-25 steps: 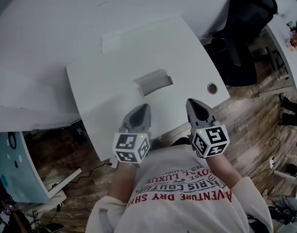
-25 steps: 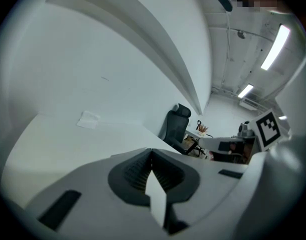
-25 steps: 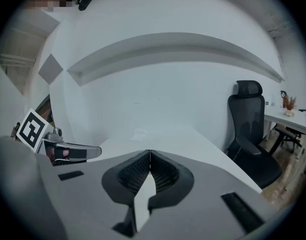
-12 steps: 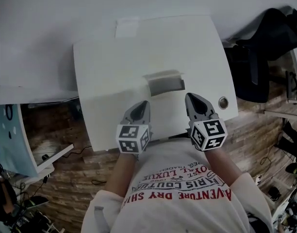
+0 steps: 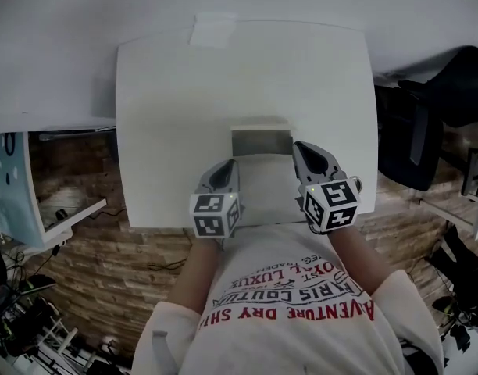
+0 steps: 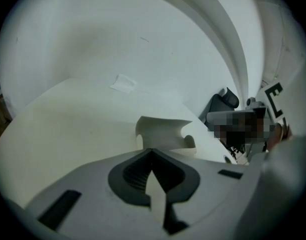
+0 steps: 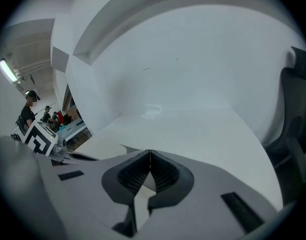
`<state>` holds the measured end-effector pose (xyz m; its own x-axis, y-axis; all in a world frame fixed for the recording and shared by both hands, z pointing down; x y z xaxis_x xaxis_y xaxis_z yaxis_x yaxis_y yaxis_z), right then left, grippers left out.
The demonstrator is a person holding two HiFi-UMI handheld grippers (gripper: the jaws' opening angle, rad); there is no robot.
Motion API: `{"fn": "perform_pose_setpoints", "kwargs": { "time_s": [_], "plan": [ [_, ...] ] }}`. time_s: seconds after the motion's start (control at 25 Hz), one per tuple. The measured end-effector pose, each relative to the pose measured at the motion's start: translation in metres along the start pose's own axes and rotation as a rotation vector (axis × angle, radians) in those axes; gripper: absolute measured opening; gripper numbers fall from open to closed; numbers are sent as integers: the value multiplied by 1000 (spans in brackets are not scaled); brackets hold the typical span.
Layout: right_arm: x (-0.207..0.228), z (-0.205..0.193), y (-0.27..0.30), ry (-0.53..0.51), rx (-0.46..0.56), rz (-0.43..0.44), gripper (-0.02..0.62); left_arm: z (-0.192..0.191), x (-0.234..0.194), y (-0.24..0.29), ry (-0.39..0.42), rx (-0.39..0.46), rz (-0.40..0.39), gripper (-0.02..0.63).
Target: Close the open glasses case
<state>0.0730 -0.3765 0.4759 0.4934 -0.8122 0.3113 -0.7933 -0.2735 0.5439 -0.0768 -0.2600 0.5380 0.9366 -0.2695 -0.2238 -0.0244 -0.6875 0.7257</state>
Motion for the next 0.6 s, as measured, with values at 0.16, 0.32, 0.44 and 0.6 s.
{"fn": "perform_pose_setpoints", "kwargs": {
  "time_s": [0.16, 0.32, 0.44, 0.6],
  "plan": [
    [14, 3, 12, -15, -29, 34, 12, -6, -2, 9, -50, -20, 41, 5],
    [28, 8, 18, -53, -40, 33, 12, -5, 2, 14, -85, -11, 59, 5],
    [34, 13, 30, -77, -37, 49, 12, -6, 0, 21, -109, -16, 68, 5],
    [36, 16, 45, -115, -51, 72, 12, -6, -1, 21, -109, -17, 78, 5]
  ]
}}
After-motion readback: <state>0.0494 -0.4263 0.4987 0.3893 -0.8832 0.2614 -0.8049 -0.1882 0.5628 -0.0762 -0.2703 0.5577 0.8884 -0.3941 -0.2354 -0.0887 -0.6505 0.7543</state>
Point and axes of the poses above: the fingertips, and each gripper's own axes: y forward along the fingers, x to its right, z out of its top, the point moved 5 cm from there along -y, backward along the fingers, and after that the axes turned 9 degrees about z, right-handed, at the moved point
